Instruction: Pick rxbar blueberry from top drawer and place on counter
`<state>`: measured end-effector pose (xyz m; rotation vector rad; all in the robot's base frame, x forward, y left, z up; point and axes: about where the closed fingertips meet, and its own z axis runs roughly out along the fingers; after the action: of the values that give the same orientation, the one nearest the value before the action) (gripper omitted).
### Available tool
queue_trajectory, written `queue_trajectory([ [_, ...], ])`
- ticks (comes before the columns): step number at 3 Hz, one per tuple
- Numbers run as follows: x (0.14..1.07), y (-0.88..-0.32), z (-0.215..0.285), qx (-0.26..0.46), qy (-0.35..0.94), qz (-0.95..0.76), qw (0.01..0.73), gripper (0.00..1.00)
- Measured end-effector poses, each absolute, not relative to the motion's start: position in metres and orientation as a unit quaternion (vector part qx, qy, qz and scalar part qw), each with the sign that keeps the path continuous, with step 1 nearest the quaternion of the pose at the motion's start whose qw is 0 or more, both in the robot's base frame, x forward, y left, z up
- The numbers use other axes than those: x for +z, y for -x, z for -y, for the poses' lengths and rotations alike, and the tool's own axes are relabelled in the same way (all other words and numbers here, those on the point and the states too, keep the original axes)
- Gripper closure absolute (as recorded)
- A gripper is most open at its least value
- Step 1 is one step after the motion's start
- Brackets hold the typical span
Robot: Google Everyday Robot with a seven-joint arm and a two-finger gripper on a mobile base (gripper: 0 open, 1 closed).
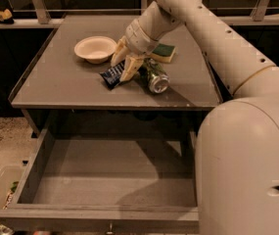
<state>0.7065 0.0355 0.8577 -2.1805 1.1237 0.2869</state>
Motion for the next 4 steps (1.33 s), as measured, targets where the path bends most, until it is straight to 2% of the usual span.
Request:
queue_trajectory([
  [1,0.8597,-0.7099,-0.0356,0.109,0.833,-0.429,0.333,0.82],
  [4,0.8596,-0.7099,-0.0357,0.109,0.833,-0.429,0.333,0.12],
])
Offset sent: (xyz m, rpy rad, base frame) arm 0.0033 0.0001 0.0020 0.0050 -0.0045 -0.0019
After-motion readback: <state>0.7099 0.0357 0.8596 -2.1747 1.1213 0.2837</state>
